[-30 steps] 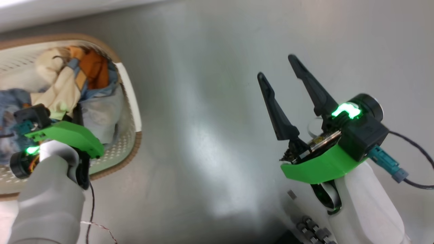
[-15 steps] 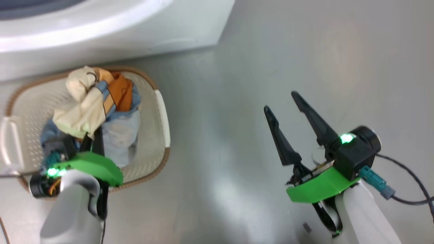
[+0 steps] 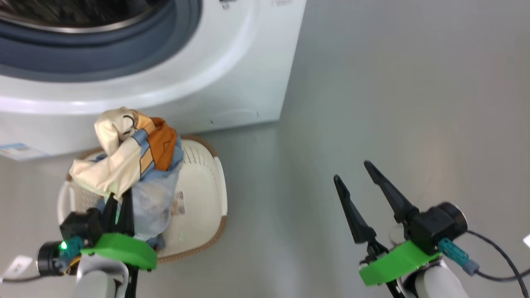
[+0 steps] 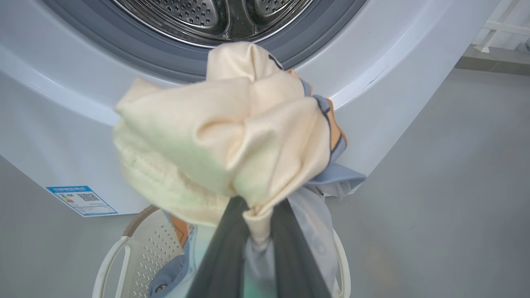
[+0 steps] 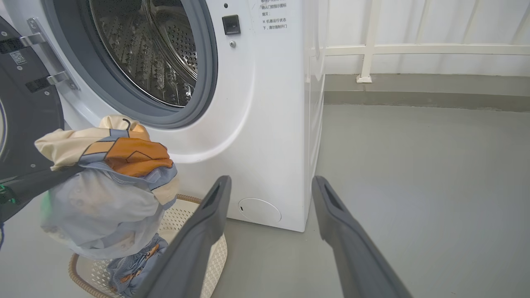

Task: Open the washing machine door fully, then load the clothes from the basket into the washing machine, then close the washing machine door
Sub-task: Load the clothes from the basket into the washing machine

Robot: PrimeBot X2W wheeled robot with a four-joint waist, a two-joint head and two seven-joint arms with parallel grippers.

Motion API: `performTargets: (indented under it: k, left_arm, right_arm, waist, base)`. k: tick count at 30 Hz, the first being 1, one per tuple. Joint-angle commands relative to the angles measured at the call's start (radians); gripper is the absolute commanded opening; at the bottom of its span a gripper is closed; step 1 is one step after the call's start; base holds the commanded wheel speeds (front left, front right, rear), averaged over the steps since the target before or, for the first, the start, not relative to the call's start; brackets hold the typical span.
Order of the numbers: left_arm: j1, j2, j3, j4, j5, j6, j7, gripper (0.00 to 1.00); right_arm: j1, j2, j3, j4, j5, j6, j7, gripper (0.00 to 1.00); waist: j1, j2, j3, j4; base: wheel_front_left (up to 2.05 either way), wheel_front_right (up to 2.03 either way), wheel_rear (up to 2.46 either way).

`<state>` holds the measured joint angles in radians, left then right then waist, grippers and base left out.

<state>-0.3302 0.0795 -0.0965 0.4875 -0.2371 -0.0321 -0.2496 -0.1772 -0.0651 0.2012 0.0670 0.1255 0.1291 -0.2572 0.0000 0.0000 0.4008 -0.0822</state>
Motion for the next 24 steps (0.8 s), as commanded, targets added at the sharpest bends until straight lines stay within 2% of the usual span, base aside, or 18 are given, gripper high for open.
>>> performTargets:
  k: [1,10,24]
  left_arm:
    - [0.042,0.018,0.036,-0.063,0.02,-0.006,-0.012,0.0]
    - [0.17,0.023,0.05,-0.212,0.054,-0.006,-0.012,0.0]
    - [0.369,0.035,0.061,-0.413,0.047,0.04,0.045,0.0]
  right_arm:
    - [0.034,0.001,0.014,-0.018,-0.005,0.002,-0.005,1.0]
    - [0.114,-0.007,-0.011,-0.017,-0.01,0.002,-0.002,1.0]
    - [0.231,0.004,-0.055,-0.084,-0.023,0.002,0.039,1.0]
  waist:
    - [0.0,0.0,-0.117,0.038]
    - [0.0,0.0,-0.239,0.066]
    - [0.0,0.0,-0.367,0.078]
  base:
    - [0.0,0.0,0.0]
    - [0.0,0.0,0.0]
    - [0.0,0.0,0.0]
